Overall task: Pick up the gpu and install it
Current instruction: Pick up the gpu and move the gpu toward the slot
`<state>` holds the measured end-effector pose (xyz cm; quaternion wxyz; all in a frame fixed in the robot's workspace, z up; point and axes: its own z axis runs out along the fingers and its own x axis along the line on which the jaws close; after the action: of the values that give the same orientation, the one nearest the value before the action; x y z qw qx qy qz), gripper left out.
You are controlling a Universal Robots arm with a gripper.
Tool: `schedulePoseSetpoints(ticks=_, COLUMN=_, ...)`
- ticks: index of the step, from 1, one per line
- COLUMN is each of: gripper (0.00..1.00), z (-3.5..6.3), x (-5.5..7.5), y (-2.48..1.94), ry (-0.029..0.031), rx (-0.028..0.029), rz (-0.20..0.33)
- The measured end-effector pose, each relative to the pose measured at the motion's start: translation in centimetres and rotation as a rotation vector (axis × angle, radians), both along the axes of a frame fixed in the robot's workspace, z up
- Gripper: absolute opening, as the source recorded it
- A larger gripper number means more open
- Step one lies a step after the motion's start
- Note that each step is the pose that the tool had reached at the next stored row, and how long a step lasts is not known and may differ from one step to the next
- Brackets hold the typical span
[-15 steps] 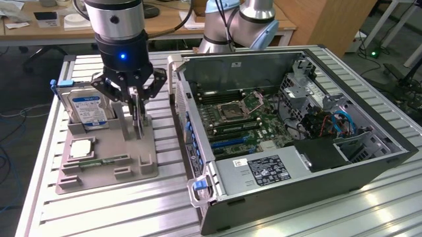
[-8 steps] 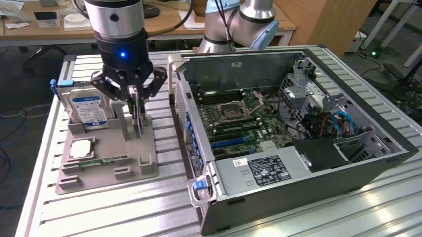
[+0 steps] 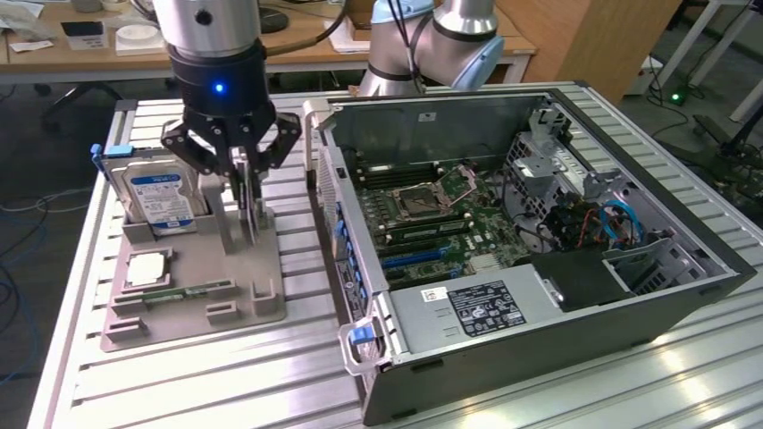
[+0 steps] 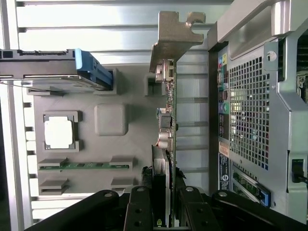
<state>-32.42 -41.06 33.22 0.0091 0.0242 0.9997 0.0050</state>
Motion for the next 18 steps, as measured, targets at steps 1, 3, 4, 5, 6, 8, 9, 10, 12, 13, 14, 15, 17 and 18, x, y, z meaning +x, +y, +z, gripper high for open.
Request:
schedulePoseSetpoints(ticks=1, gripper=0.27, z=0.28, x=0.0, y=0.0, ry=0.0, rx=-0.0001, rz=0.0)
schedulePoseSetpoints(ticks=3, gripper=0.27, z=0.8, x=0.0, y=0.0, ry=-0.0002, rx=0.0, rz=0.0)
schedulePoseSetpoints(ticks=4, gripper=0.27, z=1.05, x=0.0, y=0.0, ry=0.0, rx=0.0, rz=0.0)
schedulePoseSetpoints(ticks=5, gripper=0.27, z=1.3, x=0.0, y=0.0, ry=-0.0001, rx=0.0, rz=0.0)
schedulePoseSetpoints(ticks=6, gripper=0.27, z=1.5, x=0.0, y=0.0, ry=-0.0001, rx=0.0, rz=0.0)
schedulePoseSetpoints(ticks=8, gripper=0.27, z=1.92, x=0.0, y=0.0, ry=0.0, rx=-0.0001, rz=0.0)
schedulePoseSetpoints(ticks=9, gripper=0.27, z=2.15, x=0.0, y=0.0, ry=0.0, rx=-0.0001, rz=0.0)
schedulePoseSetpoints(ticks=10, gripper=0.27, z=2.33, x=0.0, y=0.0, ry=-0.0001, rx=0.0, rz=0.0)
schedulePoseSetpoints(ticks=12, gripper=0.27, z=2.66, x=0.0, y=0.0, ry=0.0, rx=-0.0001, rz=0.0)
schedulePoseSetpoints(ticks=13, gripper=0.27, z=2.83, x=0.0, y=0.0, ry=-0.0001, rx=0.0, rz=0.0)
schedulePoseSetpoints(ticks=14, gripper=0.27, z=2.98, x=0.0, y=0.0, ry=-0.0001, rx=0.0, rz=0.0)
schedulePoseSetpoints(ticks=15, gripper=0.27, z=3.1, x=0.0, y=0.0, ry=-0.0001, rx=0.0, rz=0.0)
schedulePoseSetpoints(ticks=17, gripper=0.27, z=3.26, x=0.0, y=0.0, ry=-0.0001, rx=-0.0001, rz=0.0)
schedulePoseSetpoints(ticks=18, gripper=0.27, z=3.39, x=0.0, y=0.0, ry=0.0, rx=0.0, rz=0.0)
